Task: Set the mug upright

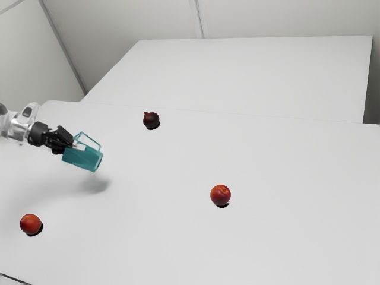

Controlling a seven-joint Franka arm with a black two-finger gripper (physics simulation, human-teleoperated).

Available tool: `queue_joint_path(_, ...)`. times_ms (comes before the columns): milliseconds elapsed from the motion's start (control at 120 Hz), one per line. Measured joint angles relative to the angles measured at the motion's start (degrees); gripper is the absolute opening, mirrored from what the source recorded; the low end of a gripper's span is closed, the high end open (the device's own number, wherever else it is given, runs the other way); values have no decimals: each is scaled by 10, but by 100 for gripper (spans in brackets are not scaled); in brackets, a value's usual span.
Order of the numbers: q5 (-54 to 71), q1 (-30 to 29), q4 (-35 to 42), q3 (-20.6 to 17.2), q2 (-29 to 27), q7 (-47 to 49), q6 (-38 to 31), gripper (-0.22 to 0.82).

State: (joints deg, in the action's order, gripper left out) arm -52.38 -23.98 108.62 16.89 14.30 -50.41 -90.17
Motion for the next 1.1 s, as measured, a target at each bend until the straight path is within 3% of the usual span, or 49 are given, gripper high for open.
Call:
queue_joint_path(200,201,87,-73,-51,-21,28,-60,-16)
queue_joint_path(508,447,201,-97,-84,22,99,-214,-17)
queue_joint_path(725,506,251,-97,-86,58,179,-286,-16)
queue_joint_path(1100,519,263,-94,-94,78,292,-357,-17)
